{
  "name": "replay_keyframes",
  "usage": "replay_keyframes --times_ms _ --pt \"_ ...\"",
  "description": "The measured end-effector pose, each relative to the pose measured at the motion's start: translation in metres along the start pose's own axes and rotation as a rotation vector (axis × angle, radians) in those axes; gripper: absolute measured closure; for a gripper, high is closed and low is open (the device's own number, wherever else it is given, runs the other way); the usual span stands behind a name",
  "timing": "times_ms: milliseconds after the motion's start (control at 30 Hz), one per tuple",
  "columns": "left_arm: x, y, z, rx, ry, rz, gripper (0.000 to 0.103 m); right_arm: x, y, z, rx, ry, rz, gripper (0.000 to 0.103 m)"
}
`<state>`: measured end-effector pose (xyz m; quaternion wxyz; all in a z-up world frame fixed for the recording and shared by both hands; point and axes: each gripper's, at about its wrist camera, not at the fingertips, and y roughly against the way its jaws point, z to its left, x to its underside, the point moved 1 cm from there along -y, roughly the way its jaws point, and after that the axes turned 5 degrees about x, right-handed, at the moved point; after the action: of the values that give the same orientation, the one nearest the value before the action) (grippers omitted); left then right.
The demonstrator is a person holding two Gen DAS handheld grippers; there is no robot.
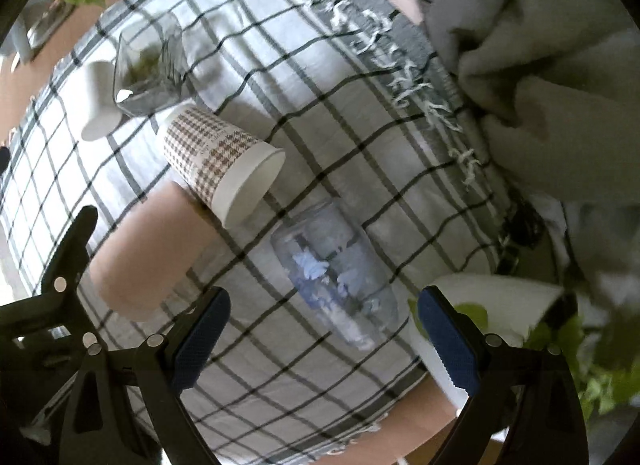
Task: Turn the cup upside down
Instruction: 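Move the right gripper toward the clear plastic cup lying on its side, then close the right gripper around the clear plastic cup's body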
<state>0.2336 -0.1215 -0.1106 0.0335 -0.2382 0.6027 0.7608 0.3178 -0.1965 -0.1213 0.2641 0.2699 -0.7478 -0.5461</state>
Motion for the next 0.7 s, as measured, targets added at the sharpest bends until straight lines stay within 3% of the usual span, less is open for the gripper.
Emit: replay_keyframes --times_ms 333,700 --pt "-0.011 -0.013 -0.011 -0.006 0.006 0.018 0.001 -0.019 -0.04 -0.003 -0.029 0.053 0.118 0.009" --pt "-0.013 -0.021 -0.02 0.007 -0.012 0.041 0.001 -0.026 -0.078 0.0 -0.051 0.071 0.169 0.012"
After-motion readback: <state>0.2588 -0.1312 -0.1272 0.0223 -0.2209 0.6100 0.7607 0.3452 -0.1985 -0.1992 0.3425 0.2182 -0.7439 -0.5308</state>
